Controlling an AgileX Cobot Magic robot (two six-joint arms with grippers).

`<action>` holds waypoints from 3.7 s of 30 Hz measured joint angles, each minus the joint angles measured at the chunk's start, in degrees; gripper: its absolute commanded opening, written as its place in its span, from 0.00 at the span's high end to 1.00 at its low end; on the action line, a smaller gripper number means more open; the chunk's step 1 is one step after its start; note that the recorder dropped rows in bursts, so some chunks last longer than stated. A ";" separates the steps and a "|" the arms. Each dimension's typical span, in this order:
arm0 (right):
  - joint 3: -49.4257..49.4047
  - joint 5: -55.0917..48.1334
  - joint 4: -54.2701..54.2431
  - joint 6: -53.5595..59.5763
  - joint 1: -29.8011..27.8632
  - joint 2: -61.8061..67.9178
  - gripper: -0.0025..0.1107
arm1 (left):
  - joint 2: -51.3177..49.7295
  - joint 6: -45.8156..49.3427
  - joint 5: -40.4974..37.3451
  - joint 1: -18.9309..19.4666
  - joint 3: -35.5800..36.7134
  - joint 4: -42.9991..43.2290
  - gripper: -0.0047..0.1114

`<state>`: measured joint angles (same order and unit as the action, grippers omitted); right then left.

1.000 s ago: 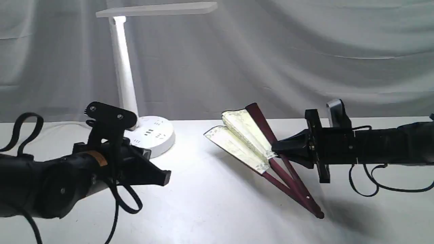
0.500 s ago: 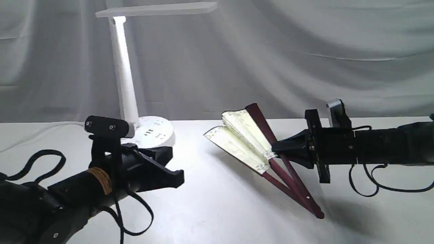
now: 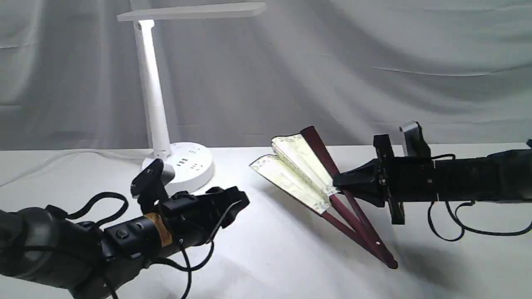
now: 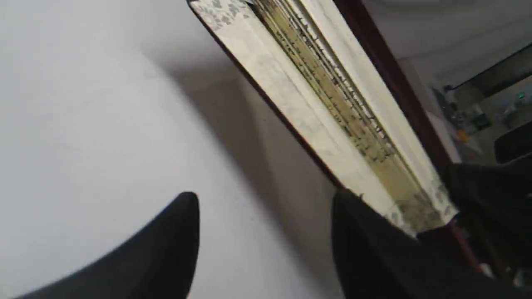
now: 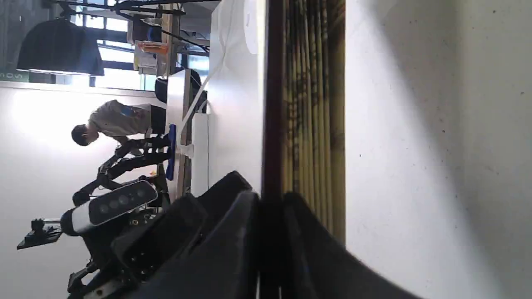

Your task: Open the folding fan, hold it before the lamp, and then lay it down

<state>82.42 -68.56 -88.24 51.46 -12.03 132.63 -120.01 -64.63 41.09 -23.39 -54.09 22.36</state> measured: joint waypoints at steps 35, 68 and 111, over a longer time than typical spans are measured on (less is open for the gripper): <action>0.00 0.00 0.00 2.81 0.00 0.00 0.98 | -22.52 -38.32 14.26 0.00 -24.39 2.89 0.49; 0.00 -0.79 1.14 3.20 0.00 0.00 0.98 | -25.65 -42.43 16.87 -1.48 -30.54 5.60 0.96; 0.00 -2.19 -2.93 3.10 -1.19 0.00 0.98 | -26.36 -47.10 26.72 0.21 -26.53 8.74 0.96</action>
<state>82.42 -70.75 -91.17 54.56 -13.21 132.63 -146.37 -111.73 67.81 -23.18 -80.62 31.09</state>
